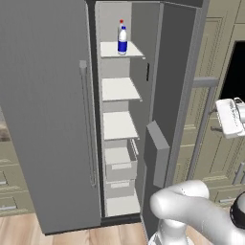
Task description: Take the bottled waters from the counter and place them in the freezer to freeze. Close the freezer door after placing the bottles.
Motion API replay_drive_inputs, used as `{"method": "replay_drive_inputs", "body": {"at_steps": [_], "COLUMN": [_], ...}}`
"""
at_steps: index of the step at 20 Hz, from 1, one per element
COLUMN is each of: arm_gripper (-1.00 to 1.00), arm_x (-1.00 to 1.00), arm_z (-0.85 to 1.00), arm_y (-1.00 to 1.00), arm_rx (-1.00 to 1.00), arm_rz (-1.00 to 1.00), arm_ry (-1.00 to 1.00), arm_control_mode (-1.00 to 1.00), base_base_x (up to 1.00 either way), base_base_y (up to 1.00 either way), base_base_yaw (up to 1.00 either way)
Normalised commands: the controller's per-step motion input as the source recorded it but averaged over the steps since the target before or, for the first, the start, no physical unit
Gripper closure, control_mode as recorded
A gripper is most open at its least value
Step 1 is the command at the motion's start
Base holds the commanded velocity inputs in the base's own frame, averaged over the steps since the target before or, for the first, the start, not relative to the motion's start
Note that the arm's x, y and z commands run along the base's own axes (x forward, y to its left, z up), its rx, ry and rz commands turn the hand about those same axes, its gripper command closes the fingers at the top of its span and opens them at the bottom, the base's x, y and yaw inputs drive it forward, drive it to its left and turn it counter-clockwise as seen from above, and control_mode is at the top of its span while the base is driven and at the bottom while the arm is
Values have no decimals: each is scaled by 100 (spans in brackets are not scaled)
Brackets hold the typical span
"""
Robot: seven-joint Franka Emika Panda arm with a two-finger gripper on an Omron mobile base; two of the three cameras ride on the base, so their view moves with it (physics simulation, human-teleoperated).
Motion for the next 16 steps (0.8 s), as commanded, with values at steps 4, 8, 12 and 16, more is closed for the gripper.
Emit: {"method": "replay_drive_inputs", "body": {"at_steps": [4,8,12,16], "arm_gripper": [-100,-100,-100,-100], "arm_x": [45,12,-3,-17], "arm_z": [-1,0,0,0], "arm_y": [-5,0,10,22], "arm_rx": [0,0,1,0], "arm_rz": [8,4,6,4], "arm_ry": [2,1,0,1], "arm_control_mode": [-100,-100,-100,-100], "base_base_x": [0,0,0,0], "base_base_y": [0,0,0,0], "base_base_yaw": [0,0,0,0]}}
